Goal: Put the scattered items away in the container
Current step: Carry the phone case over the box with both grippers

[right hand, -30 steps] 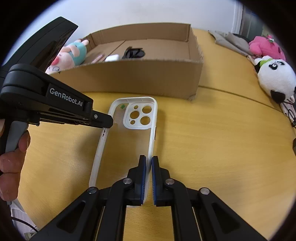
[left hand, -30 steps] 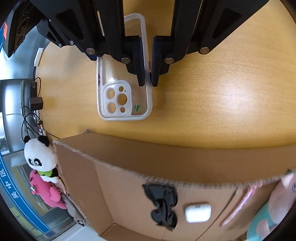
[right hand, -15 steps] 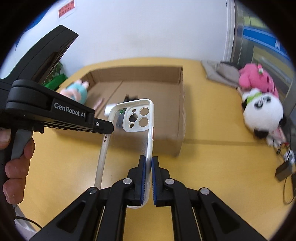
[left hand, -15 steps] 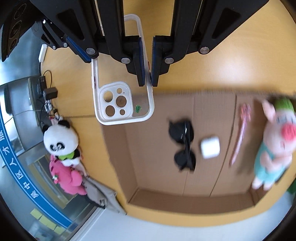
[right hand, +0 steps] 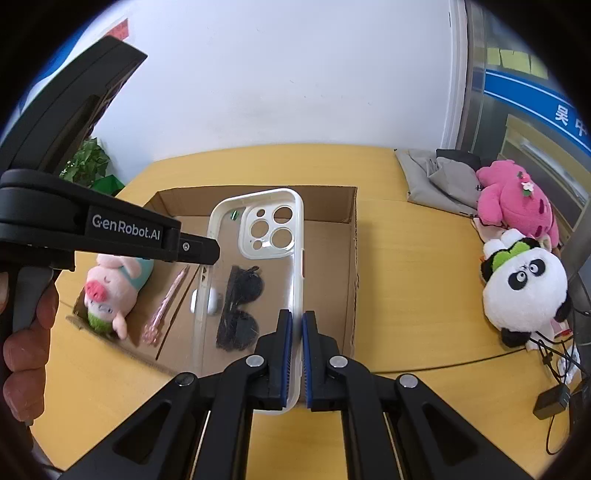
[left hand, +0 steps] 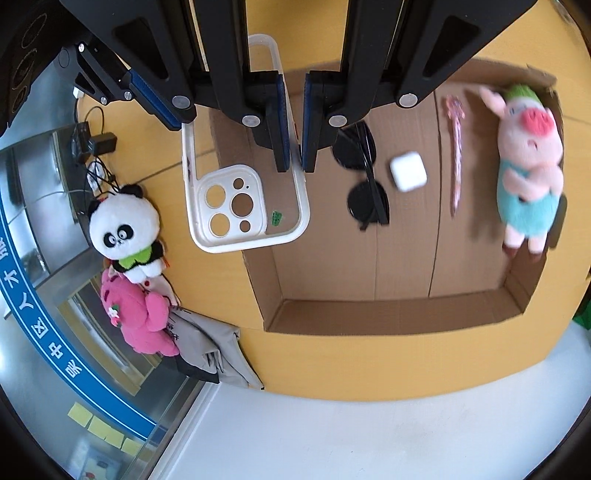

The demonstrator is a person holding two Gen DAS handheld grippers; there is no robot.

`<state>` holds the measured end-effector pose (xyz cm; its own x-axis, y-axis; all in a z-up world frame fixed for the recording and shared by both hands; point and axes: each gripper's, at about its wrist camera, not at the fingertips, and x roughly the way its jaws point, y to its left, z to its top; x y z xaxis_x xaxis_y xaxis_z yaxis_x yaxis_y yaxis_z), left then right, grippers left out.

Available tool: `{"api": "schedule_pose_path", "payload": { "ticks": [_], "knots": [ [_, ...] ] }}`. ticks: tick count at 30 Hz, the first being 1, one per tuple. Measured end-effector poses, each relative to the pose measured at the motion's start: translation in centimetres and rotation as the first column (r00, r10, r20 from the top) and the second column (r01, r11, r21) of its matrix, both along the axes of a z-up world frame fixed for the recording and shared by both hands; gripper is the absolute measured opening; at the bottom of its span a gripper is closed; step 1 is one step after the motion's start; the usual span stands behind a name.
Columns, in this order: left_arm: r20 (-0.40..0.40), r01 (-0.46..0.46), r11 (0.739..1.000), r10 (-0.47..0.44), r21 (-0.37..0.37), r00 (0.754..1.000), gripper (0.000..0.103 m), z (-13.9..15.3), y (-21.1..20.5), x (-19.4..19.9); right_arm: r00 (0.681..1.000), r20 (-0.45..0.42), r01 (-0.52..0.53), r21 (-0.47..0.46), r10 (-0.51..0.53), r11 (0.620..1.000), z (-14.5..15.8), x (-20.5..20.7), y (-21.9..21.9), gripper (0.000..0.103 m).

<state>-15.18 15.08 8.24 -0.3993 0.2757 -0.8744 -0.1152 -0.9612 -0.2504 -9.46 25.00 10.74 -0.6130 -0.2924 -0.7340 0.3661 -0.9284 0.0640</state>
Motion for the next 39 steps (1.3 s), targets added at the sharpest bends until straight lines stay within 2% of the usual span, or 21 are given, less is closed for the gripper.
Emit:
{"api": "schedule_pose_path", "payload": {
  "ticks": [1,7,19,25,29,36,39],
  "knots": [
    [0.006,0.001,1.000,-0.001,-0.002,1.000,0.006,-0.1,0.0,-0.7,0.991,-0.001,-0.137,0.024,0.137,0.990,-0.1,-0.6,-0.1,0.005],
    [0.055,0.006,1.000,-0.006,-0.011,0.998,0.006,-2.0,0.3,-4.7,0.991,0.065,-0.115,0.024,0.113,0.993,-2.0,-4.6,-1.1,0.005],
    [0.203,0.016,1.000,-0.012,-0.017,0.979,0.005,-10.1,0.2,-10.5,0.972,0.224,-0.096,0.086,0.075,0.992,-8.8,-9.7,-3.4,0.004],
    [0.264,0.016,1.000,-0.010,-0.020,0.964,0.005,-13.7,0.3,-11.8,0.967,0.250,-0.104,0.175,0.058,0.979,-11.1,-10.6,-4.7,0.004],
    [0.294,0.017,1.000,-0.010,-0.021,0.956,0.005,-15.1,0.3,-12.3,0.972,0.228,-0.107,0.242,0.051,0.964,-11.5,-10.5,-5.6,0.004],
    [0.337,0.019,1.000,-0.016,-0.006,0.941,0.006,-16.1,0.5,-12.6,0.974,0.222,-0.116,0.321,0.044,0.940,-11.8,-10.2,-6.2,0.005],
    [0.324,0.011,1.000,-0.005,-0.015,0.946,0.008,-15.8,0.4,-12.3,0.973,0.225,-0.122,0.322,0.049,0.939,-11.8,-10.0,-6.3,0.006]
  ]
}}
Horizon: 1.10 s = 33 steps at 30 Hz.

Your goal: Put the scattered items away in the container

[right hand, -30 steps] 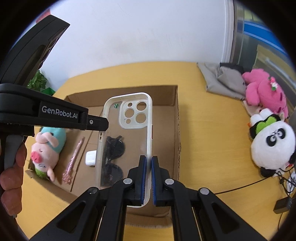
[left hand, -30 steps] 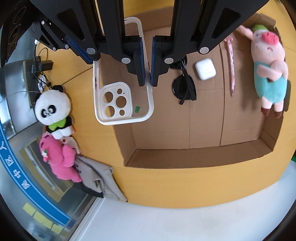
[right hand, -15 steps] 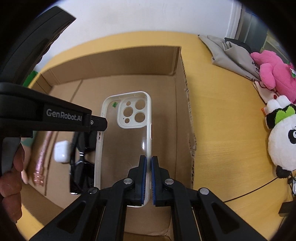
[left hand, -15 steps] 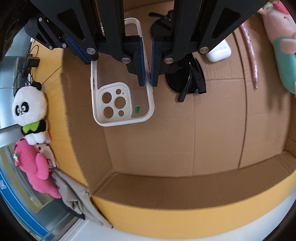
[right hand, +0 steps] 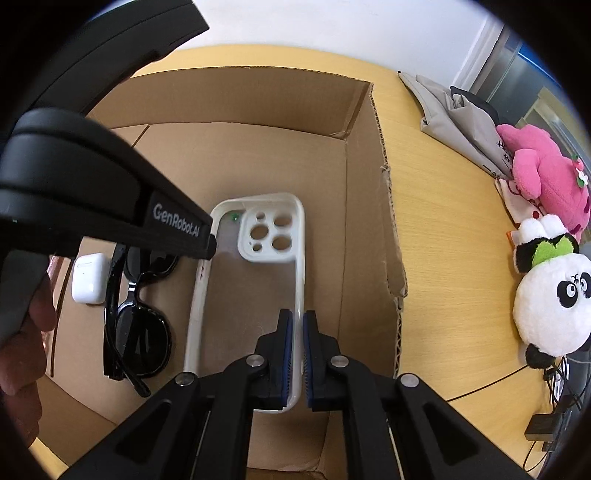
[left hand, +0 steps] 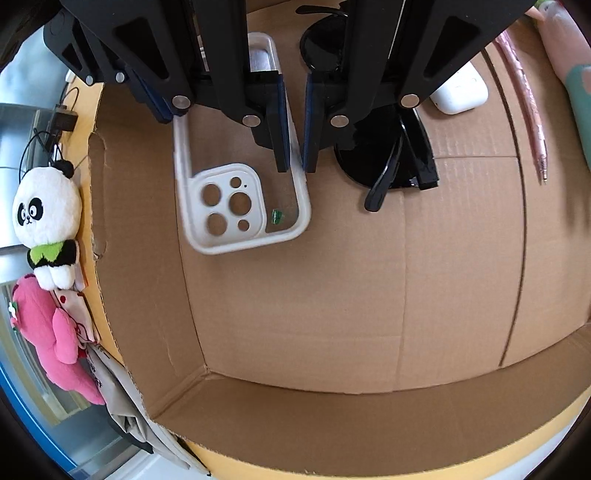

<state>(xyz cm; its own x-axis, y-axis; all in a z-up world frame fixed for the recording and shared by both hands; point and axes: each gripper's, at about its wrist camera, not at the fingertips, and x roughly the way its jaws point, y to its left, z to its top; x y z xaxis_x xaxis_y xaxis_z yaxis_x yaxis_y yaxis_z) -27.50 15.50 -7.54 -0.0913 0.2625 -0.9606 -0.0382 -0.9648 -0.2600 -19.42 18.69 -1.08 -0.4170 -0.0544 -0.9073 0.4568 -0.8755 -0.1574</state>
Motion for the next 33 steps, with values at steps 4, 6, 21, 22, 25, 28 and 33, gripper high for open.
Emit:
{"api": "schedule_pose_path", "payload": {
  "ticks": [4,6,21,22,25,28,33],
  "knots": [
    [-0.030,0.001,1.000,-0.001,-0.017,1.000,0.026,1.2,0.1,0.4,1.000,0.006,-0.009,-0.004,0.009,1.000,0.1,0.3,0.1,0.010],
    [-0.056,-0.012,1.000,0.011,-0.021,0.998,0.047,2.1,-0.2,0.7,1.000,0.001,-0.007,-0.020,0.007,1.000,0.5,0.5,0.3,0.015],
    [-0.576,-0.121,0.974,-0.010,-0.189,0.817,0.103,17.3,-6.0,13.0,0.989,-0.122,-0.106,-0.241,0.079,0.965,8.4,6.4,2.1,0.063],
    [-0.609,-0.142,0.969,-0.010,-0.201,0.793,0.103,17.7,-6.8,14.4,0.989,-0.126,-0.106,-0.259,0.075,0.960,8.6,6.8,2.1,0.065],
    [-0.632,-0.165,0.957,-0.024,-0.239,0.774,0.103,16.8,-8.9,17.3,0.989,-0.134,-0.106,-0.326,0.065,0.940,8.8,8.4,2.2,0.073],
    [-0.621,-0.204,0.945,0.000,-0.257,0.784,0.103,15.1,-10.6,19.5,0.991,-0.119,-0.092,-0.360,0.052,0.928,8.0,10.0,2.1,0.074],
    [-0.615,-0.269,0.934,0.070,-0.237,0.785,0.103,13.1,-12.2,23.3,0.988,-0.152,-0.068,-0.321,0.020,0.945,6.8,12.4,2.3,0.074]
  ]
}}
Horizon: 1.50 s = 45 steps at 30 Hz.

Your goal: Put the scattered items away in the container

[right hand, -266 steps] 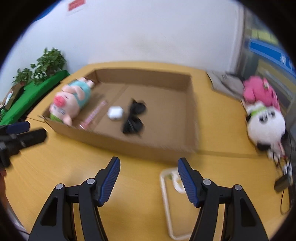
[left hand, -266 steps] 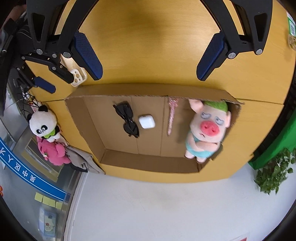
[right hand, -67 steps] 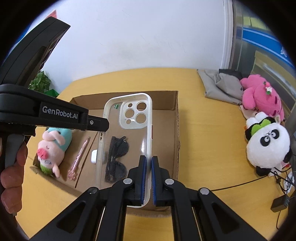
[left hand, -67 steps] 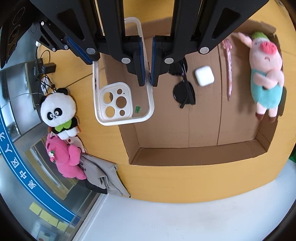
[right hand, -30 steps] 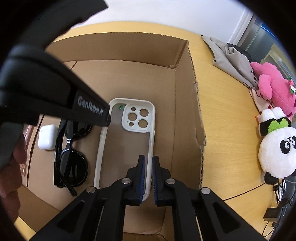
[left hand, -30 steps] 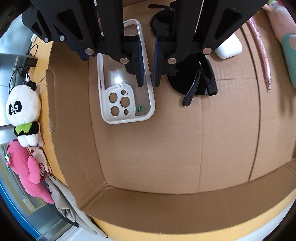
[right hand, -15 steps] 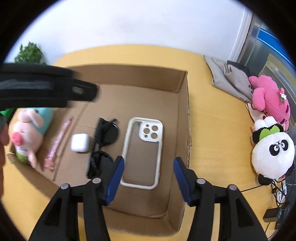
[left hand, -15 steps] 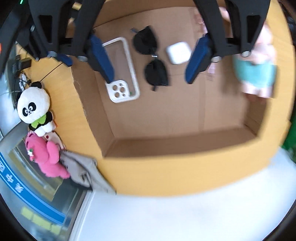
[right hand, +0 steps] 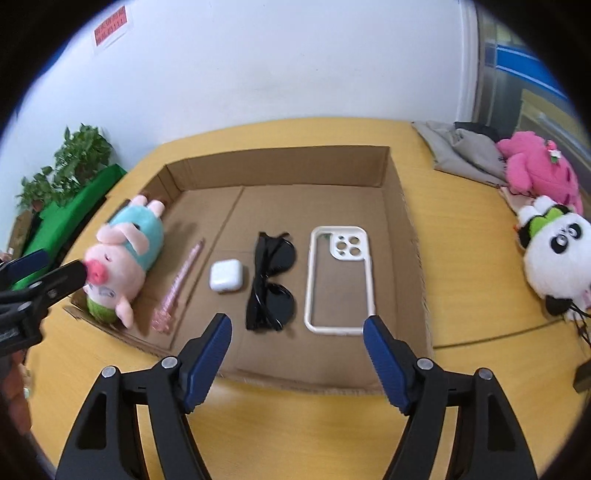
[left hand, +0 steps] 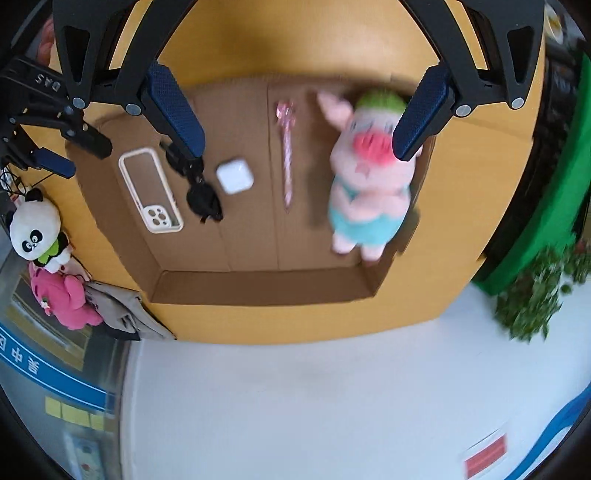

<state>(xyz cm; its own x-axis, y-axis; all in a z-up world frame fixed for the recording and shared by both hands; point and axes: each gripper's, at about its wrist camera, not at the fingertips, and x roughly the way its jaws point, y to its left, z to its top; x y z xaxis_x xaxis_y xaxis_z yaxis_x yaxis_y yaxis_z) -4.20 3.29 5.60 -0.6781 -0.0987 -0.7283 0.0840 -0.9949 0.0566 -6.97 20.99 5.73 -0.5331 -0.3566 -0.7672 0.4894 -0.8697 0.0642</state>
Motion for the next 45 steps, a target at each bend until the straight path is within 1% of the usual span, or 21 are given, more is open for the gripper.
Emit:
{"api": "schedule_pose_path", "payload": {
  "ticks": [3,4,9,10,13,20,23,31,35,41,45],
  "knots": [
    [-0.043,-0.015,1.000,0.014,-0.012,0.999,0.103,0.0,0.5,2.6,0.999,-0.033,0.006,0.039,-0.004,0.999,-0.1,1.1,0.0,0.074],
    [-0.050,-0.021,1.000,0.021,-0.002,0.999,0.103,-0.1,0.7,3.3,0.999,-0.043,0.003,0.051,-0.001,0.999,-0.1,1.4,0.0,0.074],
    [-0.043,-0.041,0.995,0.045,0.090,0.998,0.103,-0.6,1.2,5.7,0.998,-0.068,-0.004,0.079,0.010,0.997,-0.2,2.7,0.3,0.074],
    [-0.045,-0.041,0.995,0.046,0.095,0.998,0.103,-0.6,1.3,6.0,0.997,-0.071,-0.004,0.083,0.010,0.997,-0.3,2.9,0.4,0.074],
    [-0.058,-0.049,0.996,0.054,0.078,0.997,0.103,-0.4,1.7,6.5,0.997,-0.082,0.003,0.084,0.004,0.996,-0.1,3.4,0.9,0.074],
    [-0.051,-0.044,0.996,0.048,0.079,0.998,0.103,-0.7,2.3,6.7,0.996,-0.093,0.002,0.085,0.006,0.996,0.3,3.7,1.3,0.074],
    [-0.035,-0.039,0.994,0.043,0.097,0.998,0.103,-1.0,2.4,6.7,0.996,-0.094,0.003,0.083,0.005,0.997,0.2,3.5,1.3,0.074],
    [-0.042,-0.037,0.996,0.040,0.076,0.998,0.103,-0.8,2.6,6.7,0.995,-0.095,-0.006,0.084,0.014,0.996,0.3,3.6,1.1,0.074],
    [-0.039,-0.040,0.997,0.043,0.073,0.998,0.103,-1.1,2.6,6.8,0.995,-0.100,-0.007,0.085,0.015,0.996,0.5,4.1,1.1,0.074],
    [-0.029,-0.039,0.997,0.041,0.069,0.999,0.103,-1.4,2.6,7.1,0.994,-0.111,-0.014,0.061,0.021,0.998,1.0,5.5,1.5,0.074],
    [-0.019,-0.046,0.996,0.047,0.071,0.999,0.103,-1.7,2.6,7.3,0.994,-0.109,-0.014,0.057,0.020,0.998,0.7,6.2,1.6,0.074]
  ]
}}
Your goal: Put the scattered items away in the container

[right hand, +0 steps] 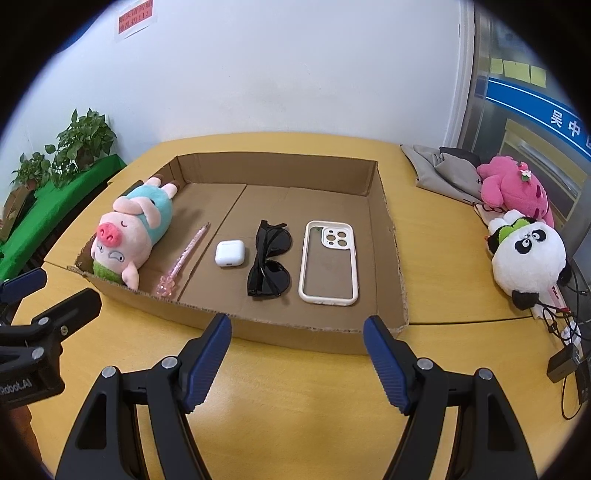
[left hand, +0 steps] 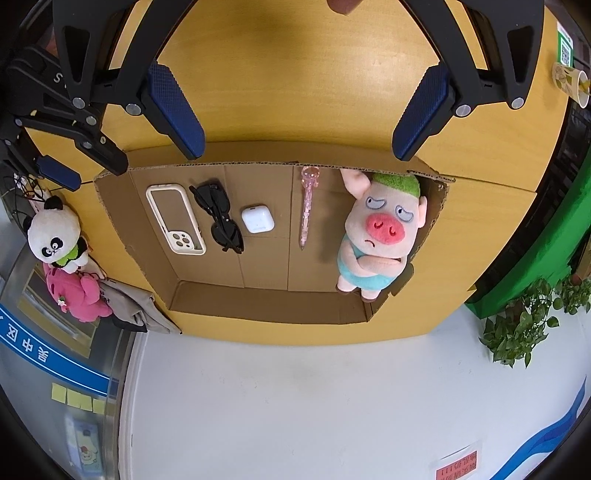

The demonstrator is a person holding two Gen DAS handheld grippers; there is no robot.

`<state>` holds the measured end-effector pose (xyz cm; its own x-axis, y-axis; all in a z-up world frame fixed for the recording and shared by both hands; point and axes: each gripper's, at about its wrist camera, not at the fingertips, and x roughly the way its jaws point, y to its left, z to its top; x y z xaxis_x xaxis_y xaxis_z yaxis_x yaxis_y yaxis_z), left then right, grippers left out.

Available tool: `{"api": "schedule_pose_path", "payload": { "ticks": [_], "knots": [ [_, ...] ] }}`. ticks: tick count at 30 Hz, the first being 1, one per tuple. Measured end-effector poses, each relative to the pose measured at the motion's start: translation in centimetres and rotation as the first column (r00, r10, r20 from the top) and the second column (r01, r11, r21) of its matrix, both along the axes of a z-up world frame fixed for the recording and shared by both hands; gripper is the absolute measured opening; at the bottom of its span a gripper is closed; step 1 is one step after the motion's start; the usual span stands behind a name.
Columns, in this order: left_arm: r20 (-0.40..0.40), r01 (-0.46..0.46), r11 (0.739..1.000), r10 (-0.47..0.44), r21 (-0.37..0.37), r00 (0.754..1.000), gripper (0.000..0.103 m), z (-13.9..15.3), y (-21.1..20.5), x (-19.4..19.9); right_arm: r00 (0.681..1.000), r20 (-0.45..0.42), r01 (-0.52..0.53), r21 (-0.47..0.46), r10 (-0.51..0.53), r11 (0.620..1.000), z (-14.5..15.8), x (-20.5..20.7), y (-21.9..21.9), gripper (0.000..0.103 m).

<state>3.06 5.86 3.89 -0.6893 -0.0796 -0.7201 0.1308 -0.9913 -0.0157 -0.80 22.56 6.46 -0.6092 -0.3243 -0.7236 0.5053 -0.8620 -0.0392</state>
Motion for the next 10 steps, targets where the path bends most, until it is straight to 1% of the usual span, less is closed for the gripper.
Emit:
{"api": "schedule_pose_path", "payload": {
  "ticks": [4,8,10],
  "knots": [
    [0.019,0.009,1.000,-0.009,0.025,1.000,0.103,-0.32,0.00,0.13,1.000,0.013,-0.003,0.003,0.003,1.000,-0.58,0.20,-0.14,0.074],
    [0.021,0.038,0.996,-0.040,0.080,0.999,0.103,-0.48,0.08,0.47,1.000,0.019,-0.006,0.008,0.006,1.000,-0.86,0.33,-0.18,0.074],
    [0.019,0.042,0.996,-0.043,0.084,0.999,0.103,-0.50,0.18,0.58,1.000,0.017,-0.005,0.002,0.005,1.000,-0.75,0.36,-0.10,0.074]
  ]
}}
